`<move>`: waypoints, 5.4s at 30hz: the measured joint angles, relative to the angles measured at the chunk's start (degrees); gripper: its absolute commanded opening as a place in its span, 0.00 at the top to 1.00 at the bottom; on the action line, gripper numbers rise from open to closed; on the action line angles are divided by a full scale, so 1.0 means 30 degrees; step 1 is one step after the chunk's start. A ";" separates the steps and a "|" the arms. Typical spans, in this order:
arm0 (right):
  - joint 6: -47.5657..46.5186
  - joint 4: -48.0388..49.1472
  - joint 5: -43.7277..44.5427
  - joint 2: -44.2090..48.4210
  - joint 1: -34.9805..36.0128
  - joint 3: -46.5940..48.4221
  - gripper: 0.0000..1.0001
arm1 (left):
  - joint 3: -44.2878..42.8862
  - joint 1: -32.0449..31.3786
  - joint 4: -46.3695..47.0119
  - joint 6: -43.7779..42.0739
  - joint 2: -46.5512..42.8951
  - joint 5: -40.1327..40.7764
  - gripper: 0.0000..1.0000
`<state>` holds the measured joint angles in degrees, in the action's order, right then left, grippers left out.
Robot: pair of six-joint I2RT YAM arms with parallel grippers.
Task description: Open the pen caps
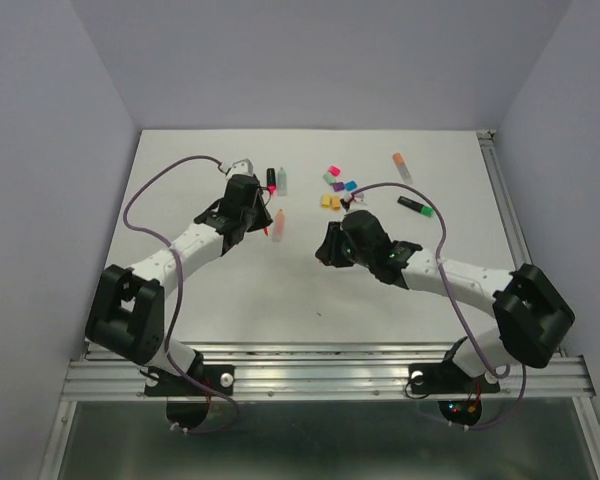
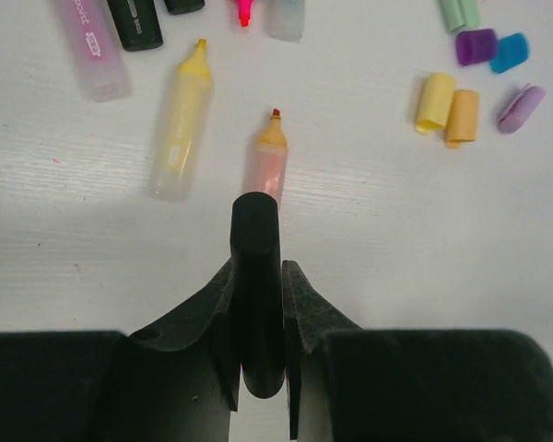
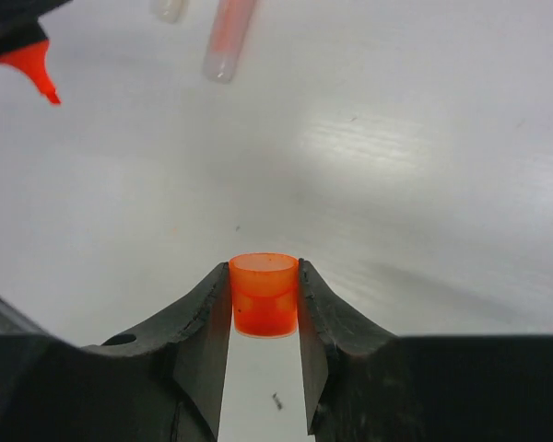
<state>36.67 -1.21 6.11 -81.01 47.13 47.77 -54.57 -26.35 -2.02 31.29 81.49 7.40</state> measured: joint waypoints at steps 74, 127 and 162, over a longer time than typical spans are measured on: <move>-1.5256 -0.7992 -0.3220 -1.2254 -1.5970 1.4025 0.00 | 0.2616 0.1698 -0.0036 -0.1333 -0.5093 -0.1486 0.01; -1.3151 -0.9012 -0.4962 -1.1147 -1.6203 1.0987 0.15 | 0.2688 0.1698 0.0335 -0.1341 -0.4867 -0.1712 0.01; -1.4426 -0.7410 -0.4561 -0.9967 -1.5307 0.8714 0.90 | 0.2696 0.1698 0.0321 -0.1443 -0.5603 -0.1042 0.01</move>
<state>-6.61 -23.44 -7.57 -110.91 1.21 73.91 -46.48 -21.26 -1.06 26.96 64.69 4.27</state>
